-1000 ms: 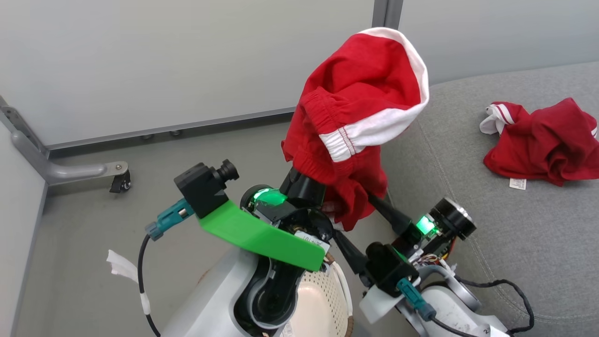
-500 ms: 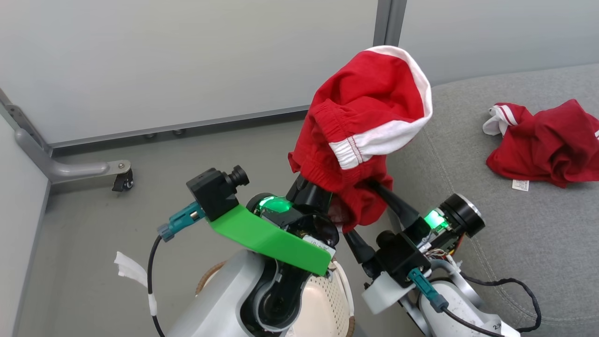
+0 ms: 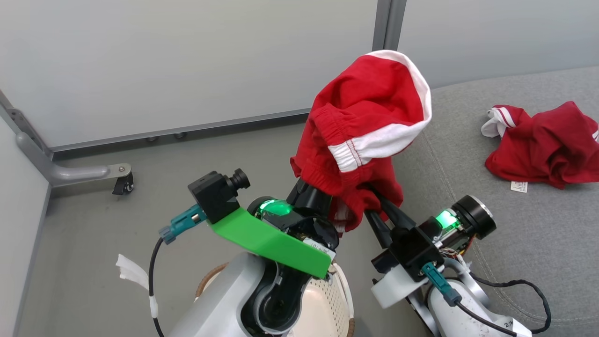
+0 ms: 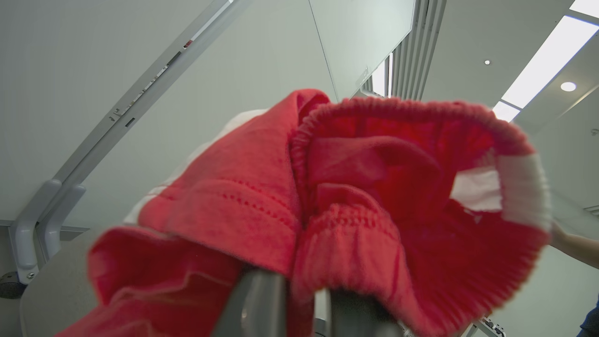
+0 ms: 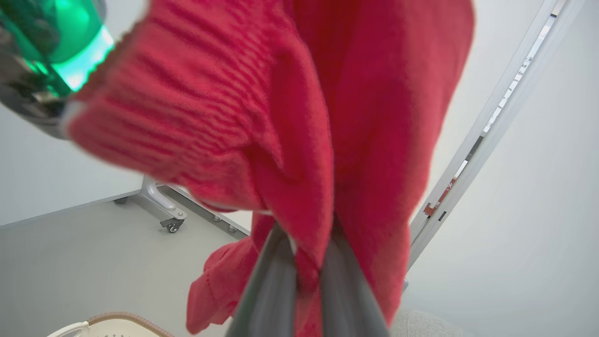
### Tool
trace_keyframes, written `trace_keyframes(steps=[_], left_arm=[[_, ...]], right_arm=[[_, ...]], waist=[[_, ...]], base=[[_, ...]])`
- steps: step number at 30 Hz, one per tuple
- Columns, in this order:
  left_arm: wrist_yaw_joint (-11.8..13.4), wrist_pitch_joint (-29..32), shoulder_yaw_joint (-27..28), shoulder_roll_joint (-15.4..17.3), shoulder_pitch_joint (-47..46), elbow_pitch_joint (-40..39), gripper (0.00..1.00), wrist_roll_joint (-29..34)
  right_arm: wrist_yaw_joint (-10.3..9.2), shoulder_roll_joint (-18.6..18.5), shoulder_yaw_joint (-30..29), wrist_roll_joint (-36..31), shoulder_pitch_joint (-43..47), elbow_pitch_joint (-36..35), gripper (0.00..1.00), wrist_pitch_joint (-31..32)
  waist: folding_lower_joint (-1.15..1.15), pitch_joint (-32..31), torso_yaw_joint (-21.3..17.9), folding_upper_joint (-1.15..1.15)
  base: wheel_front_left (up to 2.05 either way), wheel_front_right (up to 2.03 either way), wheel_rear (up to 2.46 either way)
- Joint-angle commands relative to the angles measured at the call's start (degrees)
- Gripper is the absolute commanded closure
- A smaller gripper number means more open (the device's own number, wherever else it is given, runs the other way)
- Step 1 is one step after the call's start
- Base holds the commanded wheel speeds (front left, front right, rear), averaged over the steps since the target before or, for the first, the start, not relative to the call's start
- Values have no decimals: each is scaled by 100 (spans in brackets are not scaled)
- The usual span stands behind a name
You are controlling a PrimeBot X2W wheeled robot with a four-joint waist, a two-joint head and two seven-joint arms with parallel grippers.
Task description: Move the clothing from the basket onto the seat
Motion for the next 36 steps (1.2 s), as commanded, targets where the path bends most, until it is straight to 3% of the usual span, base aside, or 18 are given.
trace_keyframes(steps=[1,14,15,16,17,36], left_arm=[[-19,5,0,11,53,7,100,-13],[-54,5,92,10,82,209,99,215],[-55,5,88,11,90,259,58,256],[-47,5,99,13,109,308,51,273],[-49,5,116,14,128,353,0,283],[-254,5,-45,293,525,1424,0,1107]], right_arm=[[-10,2,-17,47,75,-30,100,-2],[-10,2,-434,732,-9,-380,100,-2],[-10,2,-494,800,-22,-434,100,-2],[-10,2,-552,854,-28,-476,100,-2],[-10,2,-615,927,-32,-526,100,-2],[-9,0,-1780,1888,-171,-1375,100,-2]], waist=[[0,2,-8,0],[0,61,-17,0],[0,65,-14,0],[0,67,-12,0],[0,70,-9,0],[0,88,77,0]], base=[[0,0,0],[0,0,0],[0,0,0],[0,0,0],[0,0,0],[0,0,0]])
